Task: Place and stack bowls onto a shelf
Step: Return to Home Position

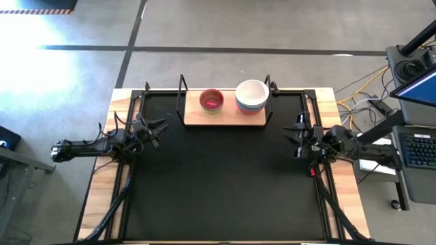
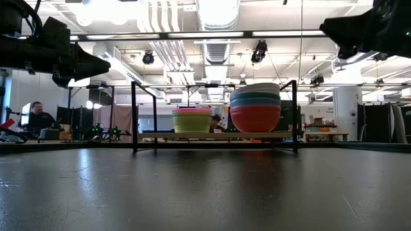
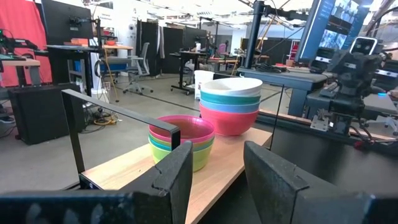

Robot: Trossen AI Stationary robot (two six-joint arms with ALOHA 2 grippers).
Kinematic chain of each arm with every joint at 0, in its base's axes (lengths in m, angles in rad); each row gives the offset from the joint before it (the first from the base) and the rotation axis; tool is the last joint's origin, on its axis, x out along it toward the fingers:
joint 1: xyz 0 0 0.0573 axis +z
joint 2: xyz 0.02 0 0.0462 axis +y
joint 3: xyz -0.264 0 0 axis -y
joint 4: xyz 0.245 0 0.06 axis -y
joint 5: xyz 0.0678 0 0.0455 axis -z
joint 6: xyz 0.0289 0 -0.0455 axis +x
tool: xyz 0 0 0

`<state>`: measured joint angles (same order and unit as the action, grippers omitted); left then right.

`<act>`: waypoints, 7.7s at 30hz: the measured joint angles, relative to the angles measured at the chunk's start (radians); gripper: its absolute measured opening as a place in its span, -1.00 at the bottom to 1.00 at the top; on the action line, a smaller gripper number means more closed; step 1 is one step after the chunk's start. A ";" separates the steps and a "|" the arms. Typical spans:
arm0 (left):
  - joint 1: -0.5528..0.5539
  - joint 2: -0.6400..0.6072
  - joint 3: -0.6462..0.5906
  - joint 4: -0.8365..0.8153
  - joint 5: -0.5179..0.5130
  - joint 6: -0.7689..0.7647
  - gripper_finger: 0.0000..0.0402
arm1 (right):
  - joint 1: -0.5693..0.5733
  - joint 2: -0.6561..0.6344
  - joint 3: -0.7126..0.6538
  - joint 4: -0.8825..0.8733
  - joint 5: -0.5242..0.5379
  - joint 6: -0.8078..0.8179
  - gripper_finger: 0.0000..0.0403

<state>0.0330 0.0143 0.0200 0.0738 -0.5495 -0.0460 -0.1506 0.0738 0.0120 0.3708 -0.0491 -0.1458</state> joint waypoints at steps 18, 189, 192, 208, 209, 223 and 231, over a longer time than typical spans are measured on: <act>0.000 0.000 0.000 -0.002 0.000 0.000 -0.37 | -0.267 -0.045 -0.001 0.000 -0.002 0.004 -0.48; 0.000 0.000 0.000 -0.002 0.000 0.000 -0.37 | -0.329 -0.039 -0.002 0.000 -0.002 0.005 -0.48; 0.000 0.000 0.000 -0.002 0.000 0.000 -0.37 | -0.330 -0.039 -0.002 0.000 -0.002 0.005 -0.48; 0.000 0.000 0.000 0.001 0.000 0.000 -0.37 | -0.329 -0.039 -0.002 0.000 -0.002 0.005 -0.48; 0.000 0.000 0.000 0.001 0.000 0.000 -0.37 | -0.330 -0.039 -0.002 0.000 -0.002 0.007 -0.48; 0.000 0.000 0.000 -0.003 0.000 0.000 -0.37 | -0.330 -0.039 -0.002 0.000 -0.001 0.007 -0.48; 0.000 0.000 0.000 -0.002 0.000 0.000 -0.37 | -0.330 -0.039 -0.002 0.000 -0.002 0.005 -0.48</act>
<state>0.0327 0.0147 0.0200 0.0719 -0.5496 -0.0460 -0.4803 0.0345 0.0101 0.3710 -0.0507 -0.1404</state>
